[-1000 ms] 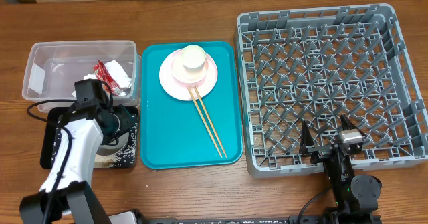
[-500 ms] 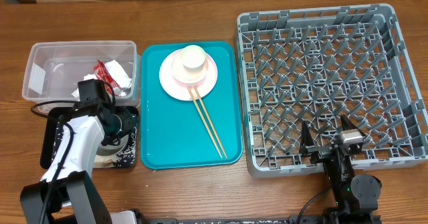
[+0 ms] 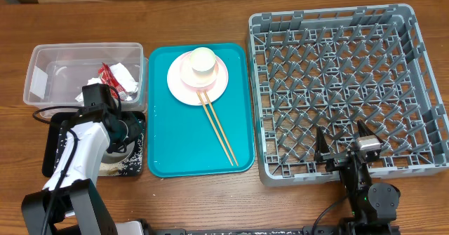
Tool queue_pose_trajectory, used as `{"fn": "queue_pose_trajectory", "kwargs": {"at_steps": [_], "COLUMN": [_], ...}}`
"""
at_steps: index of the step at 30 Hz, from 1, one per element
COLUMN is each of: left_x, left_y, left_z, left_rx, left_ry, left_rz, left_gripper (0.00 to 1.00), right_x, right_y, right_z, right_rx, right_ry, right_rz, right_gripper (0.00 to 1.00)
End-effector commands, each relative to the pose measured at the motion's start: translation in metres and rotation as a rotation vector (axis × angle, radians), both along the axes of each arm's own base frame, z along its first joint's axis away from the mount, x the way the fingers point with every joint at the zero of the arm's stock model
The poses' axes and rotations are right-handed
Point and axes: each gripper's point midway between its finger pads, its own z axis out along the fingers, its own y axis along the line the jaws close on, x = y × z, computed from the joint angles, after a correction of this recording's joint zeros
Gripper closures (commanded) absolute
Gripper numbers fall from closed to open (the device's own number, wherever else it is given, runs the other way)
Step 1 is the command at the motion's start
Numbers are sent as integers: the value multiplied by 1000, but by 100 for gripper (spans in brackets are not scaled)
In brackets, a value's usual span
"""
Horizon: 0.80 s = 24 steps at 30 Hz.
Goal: Sort waste into correct bins and load items into the dishwasher
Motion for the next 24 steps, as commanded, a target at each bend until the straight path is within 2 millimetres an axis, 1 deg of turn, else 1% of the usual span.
{"fn": "queue_pose_trajectory", "kwargs": {"at_steps": [1,5,7,9,10,16,18,20,24], "left_x": [-4,-8,-9,-9,-9,-7,-3,2,11], "left_y": [-2,-2,1,2,2,4,5,6,8], "left_z": [-5,-9,-9,-9,-9,-5,2,16,55], "left_rx": [-1,2,20,25,24,33,32,33,46], "left_ry": [17,27,33,34,33,27,16,-2,-55], "left_rz": [0,1,5,6,6,11,26,34,35], "left_gripper": [84,85,89,95,96,96,96,96,96], "right_x": [0,0,0,0,0,0,0,0,0], "right_y": [0,0,0,0,0,0,0,0,0], "right_z": [-2,-2,-2,-2,-2,-2,-2,-2,-2], "right_rx": [-3,-3,-3,-3,-4,-3,-3,-3,-4], "right_ry": [-4,-4,-4,-4,-4,-4,-4,-4,-4], "right_rz": [1,1,1,1,1,1,1,1,1], "right_gripper": [0,0,0,0,0,0,0,0,0]}}
